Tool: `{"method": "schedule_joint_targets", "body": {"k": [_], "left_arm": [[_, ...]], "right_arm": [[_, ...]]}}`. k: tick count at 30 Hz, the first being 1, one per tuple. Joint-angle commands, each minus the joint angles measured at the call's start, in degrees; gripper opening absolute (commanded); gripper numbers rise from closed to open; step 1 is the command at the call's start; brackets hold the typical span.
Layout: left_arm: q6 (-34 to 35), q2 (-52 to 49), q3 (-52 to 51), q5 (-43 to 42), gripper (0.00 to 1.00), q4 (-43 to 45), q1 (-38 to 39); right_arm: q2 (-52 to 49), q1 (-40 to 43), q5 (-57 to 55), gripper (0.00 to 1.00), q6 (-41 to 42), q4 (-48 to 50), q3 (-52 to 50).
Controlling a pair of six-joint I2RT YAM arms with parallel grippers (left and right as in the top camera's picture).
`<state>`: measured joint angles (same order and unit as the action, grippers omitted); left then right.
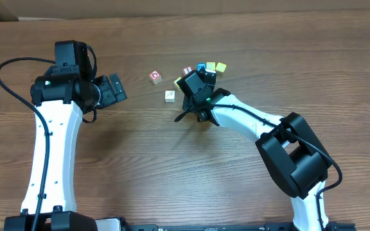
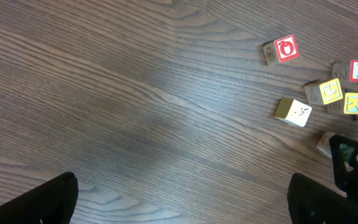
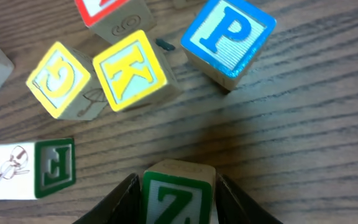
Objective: Flip 4 blocks
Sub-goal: 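Lower the right gripper onto the green Z block and close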
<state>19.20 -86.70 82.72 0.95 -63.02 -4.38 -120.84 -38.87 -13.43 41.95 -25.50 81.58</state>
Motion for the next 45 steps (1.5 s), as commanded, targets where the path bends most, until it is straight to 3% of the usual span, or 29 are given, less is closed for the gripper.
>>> {"method": "schedule_joint_targets", "body": {"k": [1,9,13,17,23,26,37,41,45], "left_arm": [[0.5,-0.5,0.6,0.6,1.0,-0.1,-0.1],[0.5,-0.5,0.6,0.5,1.0,-0.1,-0.1],[0.5,-0.5,0.6,0.6,1.0,-0.1,-0.1],[0.5,-0.5,0.6,0.5,1.0,-0.1,-0.1],[0.5,-0.5,0.6,0.6,1.0,-0.1,-0.1],[0.5,-0.5,0.6,0.6,1.0,-0.1,-0.1],[0.5,-0.5,0.6,0.6,1.0,-0.1,-0.1],[0.5,-0.5,0.6,0.6,1.0,-0.1,-0.1],[0.5,-0.5,0.6,0.6,1.0,-0.1,-0.1]], "right_arm": [[1.7,0.1,-0.7,0.4,-1.9,-1.2,0.5],[6.3,0.1,-0.7,0.42,-3.5,-6.2,0.6],[6.6,0.1,0.2,0.64,-7.1,-5.7,0.6],[6.1,0.1,0.2,0.65,-10.6,-5.7,0.5],[3.8,0.1,0.0,0.64,-10.7,-3.9,0.2],[2.2,0.1,-0.8,0.52,-10.7,-2.8,0.1],[1.0,0.1,-3.2,0.52,-10.8,-1.6,0.1],[1.0,0.1,-3.5,0.41,-10.9,-2.4,0.1],[1.0,0.0,-3.5,0.4,-10.9,-3.1,0.1]]}}
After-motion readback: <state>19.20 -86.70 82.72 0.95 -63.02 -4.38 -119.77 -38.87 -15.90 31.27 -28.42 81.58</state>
